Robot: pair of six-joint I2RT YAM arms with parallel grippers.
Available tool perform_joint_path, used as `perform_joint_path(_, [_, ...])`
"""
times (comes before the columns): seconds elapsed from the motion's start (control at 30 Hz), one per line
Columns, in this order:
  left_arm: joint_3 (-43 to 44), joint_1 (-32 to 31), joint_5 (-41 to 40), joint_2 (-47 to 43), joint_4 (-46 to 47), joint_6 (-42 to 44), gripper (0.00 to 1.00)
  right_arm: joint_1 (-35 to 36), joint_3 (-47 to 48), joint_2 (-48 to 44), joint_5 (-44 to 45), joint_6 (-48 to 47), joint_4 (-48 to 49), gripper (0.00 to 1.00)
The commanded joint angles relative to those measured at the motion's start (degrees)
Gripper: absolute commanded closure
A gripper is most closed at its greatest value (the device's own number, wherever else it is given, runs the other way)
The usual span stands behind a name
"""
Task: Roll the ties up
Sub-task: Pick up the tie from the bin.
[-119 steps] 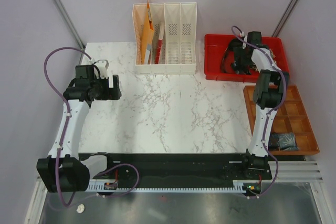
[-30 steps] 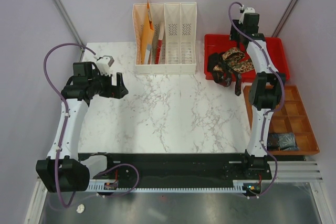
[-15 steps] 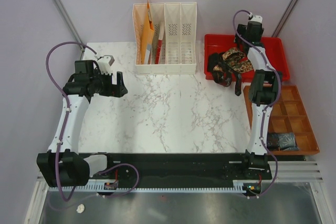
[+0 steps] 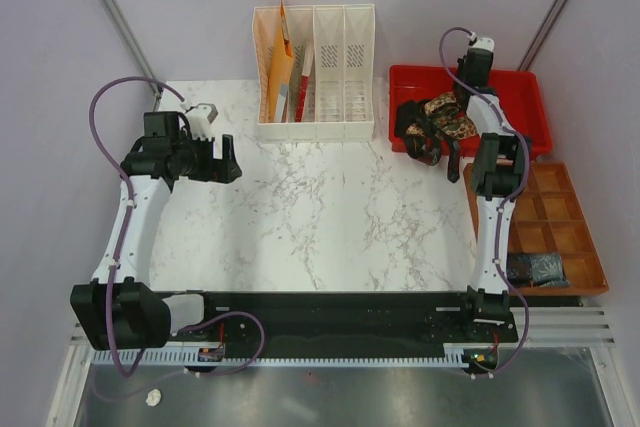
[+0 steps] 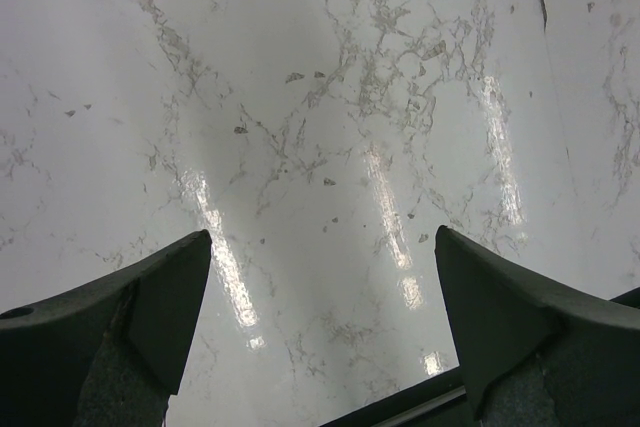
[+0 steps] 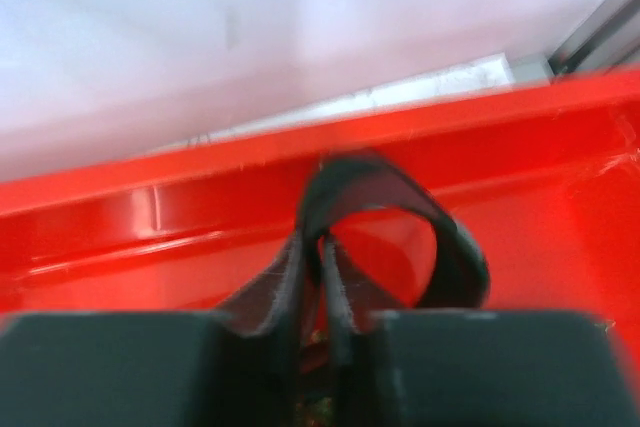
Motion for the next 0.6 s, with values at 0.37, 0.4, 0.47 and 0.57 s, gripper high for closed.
perform_joint_path(0.37, [3.13, 0.09, 0.91, -0.91, 2.61, 2.95, 0.00, -1.56, 2.52, -24.40, -8.60, 10.48, 11.67, 1.00])
perform_joint_path(0.4, [2.96, 0.00, 0.65, -1.43, 2.87, 2.86, 0.00, -1.47, 2.69, -26.15, -10.26, 12.49, 12.02, 1.00])
perform_joint_path(0.47, [2.69, 0.09, 0.03, -2.05, 3.57, 2.07, 0.00, -1.38, 3.13, -27.65, -12.99, 14.61, 13.17, 1.00])
perform_joint_path(0.57, [2.52, 0.18, 0.29, -3.46, 4.28, 0.32, 0.00, 0.02, 3.40, -31.60, -18.08, 17.52, 15.19, 1.00])
